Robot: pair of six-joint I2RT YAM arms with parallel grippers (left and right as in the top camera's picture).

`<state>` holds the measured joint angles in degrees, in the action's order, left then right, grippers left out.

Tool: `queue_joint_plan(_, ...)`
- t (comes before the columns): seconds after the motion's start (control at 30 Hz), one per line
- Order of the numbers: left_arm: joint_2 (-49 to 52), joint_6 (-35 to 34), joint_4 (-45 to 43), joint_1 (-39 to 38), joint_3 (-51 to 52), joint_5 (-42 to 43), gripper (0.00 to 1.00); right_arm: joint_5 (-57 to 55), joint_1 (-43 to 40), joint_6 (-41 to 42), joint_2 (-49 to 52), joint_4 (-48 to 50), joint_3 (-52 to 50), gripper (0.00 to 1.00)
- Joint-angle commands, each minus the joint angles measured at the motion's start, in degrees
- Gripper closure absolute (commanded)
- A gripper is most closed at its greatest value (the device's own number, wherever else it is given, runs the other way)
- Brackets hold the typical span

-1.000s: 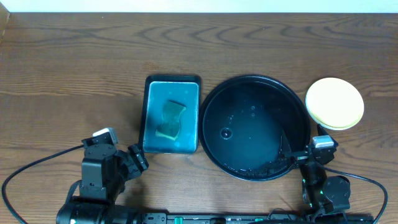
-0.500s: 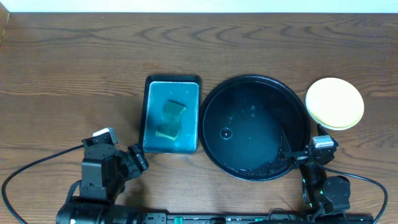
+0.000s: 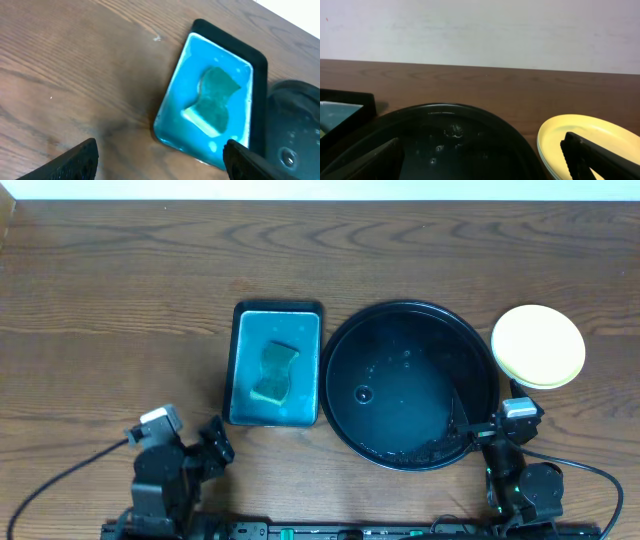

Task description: Clean dirty plates on tray and stack at the side

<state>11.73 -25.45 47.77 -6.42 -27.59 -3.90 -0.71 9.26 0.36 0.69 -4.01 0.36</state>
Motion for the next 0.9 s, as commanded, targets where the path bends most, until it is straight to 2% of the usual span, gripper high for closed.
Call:
queue_joint_plan(0.0,-5.66,0.81,-2.38,1.18,5.03,-1.75,0.19,-0.13,0.59,-0.85,-0.42,-0.28,-0.07,0.01)
queue_joint_plan(0.17,-11.76,4.31,-10.32,2.12,11.17,-1.70,0.20,-0.13,0.59,-0.85,-0.42,-0.28,-0.07,0.01)
queue_joint_plan(0.27,-11.63,7.61,-17.42,2.16,13.62,-1.29,0.19,-0.13,0.59,-0.85,-0.42,-0.28,-0.07,0.01)
queue_joint_plan(0.53,-11.63,25.42,-40.48,2.19,20.50,4.87,0.20,-0.13,0.59,-0.85,-0.42,-0.28,-0.07,0.01)
queue_joint_plan(0.6,-11.63,27.54,-44.68,2.19,22.49,4.98,0.20,-0.11,0.59,-0.85,-0.42,-0.28,-0.07,0.01)
queue_joint_plan(0.8,-11.65,28.48,-48.59,2.16,27.34,4.96,0.20,-0.13,0.59,-0.85,-0.42,-0.28,-0.07,0.01)
queue_joint_plan(0.87,-11.65,28.48,-44.81,2.16,27.39,4.98,0.20,-0.13,0.59,-0.85,-0.42,-0.28,-0.07,0.01)
